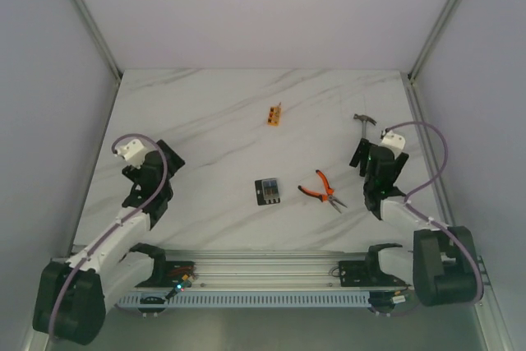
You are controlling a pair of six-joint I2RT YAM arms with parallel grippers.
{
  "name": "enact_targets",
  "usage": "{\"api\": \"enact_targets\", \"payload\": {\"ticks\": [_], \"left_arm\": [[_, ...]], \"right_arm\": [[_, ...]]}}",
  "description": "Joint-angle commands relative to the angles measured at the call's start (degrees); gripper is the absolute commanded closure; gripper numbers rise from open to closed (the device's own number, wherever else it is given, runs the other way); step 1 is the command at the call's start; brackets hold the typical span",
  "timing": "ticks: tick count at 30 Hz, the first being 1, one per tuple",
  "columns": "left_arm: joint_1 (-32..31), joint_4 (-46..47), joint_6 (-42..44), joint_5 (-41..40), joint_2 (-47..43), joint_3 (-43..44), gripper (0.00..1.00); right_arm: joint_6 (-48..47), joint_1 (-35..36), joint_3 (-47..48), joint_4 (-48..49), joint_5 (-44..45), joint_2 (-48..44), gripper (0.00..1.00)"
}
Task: Snap on the fuse box
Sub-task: Reset both arms
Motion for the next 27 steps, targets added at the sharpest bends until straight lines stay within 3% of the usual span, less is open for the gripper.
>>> {"api": "enact_targets", "payload": {"ticks": [1,7,11,16,23,27], "left_arm": [[3.43,13.35,9.44,-8.82,2.23,-5.08,0.0],[5.79,29.37,21.88,-9.78,7.2,-7.55,0.0],[6.89,40.12,26.62,-6.89,13.11,-10.12,0.0],[7.67,47.58,31.66,-2.99,21.43,-8.96,0.0],[8.67,63.49,37.49,5.77,32.6,-8.98,0.0],[9.53,62.4,37.94,10.2,33.85,-7.78,0.0]], "right_arm": [[-4.93,-1.25,-4.79,24.74,5.01,2.0,0.02],[-9.14,-1.51,-10.1,42.78,3.85,10.42,0.0],[-13.0,-1.63,-10.05,43.56,-2.96,11.07,0.0],[-15.69,-1.74,-12.67,60.07,-6.71,21.41,0.0],[-13.13,-5.0,-8.24,49.51,-11.05,21.01,0.0],[-13.13,-5.03,-8.14,49.61,-11.18,21.16,0.0]]}}
